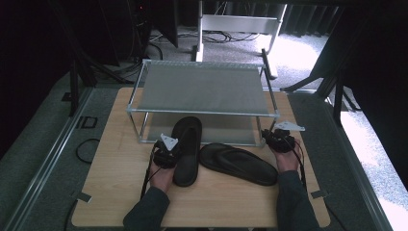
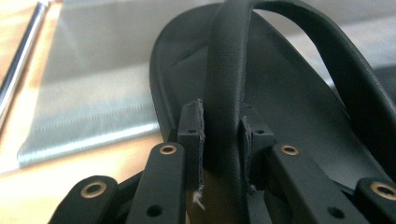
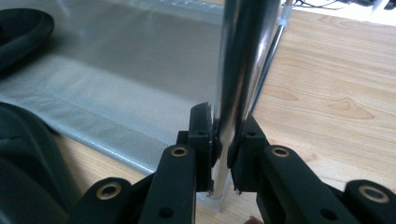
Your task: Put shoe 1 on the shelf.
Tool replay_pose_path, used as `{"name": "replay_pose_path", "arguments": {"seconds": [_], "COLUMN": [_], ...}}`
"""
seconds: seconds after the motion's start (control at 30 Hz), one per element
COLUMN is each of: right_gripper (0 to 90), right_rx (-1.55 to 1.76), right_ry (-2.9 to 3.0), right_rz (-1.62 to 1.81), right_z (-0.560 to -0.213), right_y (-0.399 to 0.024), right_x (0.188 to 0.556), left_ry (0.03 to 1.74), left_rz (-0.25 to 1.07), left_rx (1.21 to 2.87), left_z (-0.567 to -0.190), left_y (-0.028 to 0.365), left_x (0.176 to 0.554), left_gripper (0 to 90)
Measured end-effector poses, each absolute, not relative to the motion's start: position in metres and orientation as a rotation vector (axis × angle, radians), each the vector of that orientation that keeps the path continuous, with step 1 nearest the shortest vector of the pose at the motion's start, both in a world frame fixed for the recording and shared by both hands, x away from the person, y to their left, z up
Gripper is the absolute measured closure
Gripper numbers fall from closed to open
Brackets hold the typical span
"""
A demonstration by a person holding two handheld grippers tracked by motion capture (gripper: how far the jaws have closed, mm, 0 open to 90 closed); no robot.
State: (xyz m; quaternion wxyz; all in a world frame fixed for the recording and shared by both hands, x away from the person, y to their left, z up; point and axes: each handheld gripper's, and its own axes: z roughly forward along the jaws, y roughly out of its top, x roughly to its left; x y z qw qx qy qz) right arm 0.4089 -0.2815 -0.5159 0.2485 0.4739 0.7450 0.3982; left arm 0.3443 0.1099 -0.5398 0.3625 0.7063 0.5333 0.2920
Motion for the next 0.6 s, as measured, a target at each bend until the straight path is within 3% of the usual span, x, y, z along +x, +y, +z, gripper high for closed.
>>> {"name": "replay_pose_path", "arguments": {"seconds": [0.47, 0.6], "right_gripper": [81.0, 81.0], "right_rx": [1.297, 1.299], "right_ry": [2.03, 2.025], "right_rz": [1.078, 1.082], "right_z": [-0.515, -0.516], "right_y": [-0.281, -0.281], "right_x": [0.416, 0.417], "left_ry": [1.403, 1.393], "left_rz": [0.824, 0.816], "left_rx": [1.737, 1.759], "left_z": [-0.545, -0.543], "left_y": [0.1, 0.101], "left_x": [0.385, 0.389], "left_gripper": [76.2, 70.9]}}
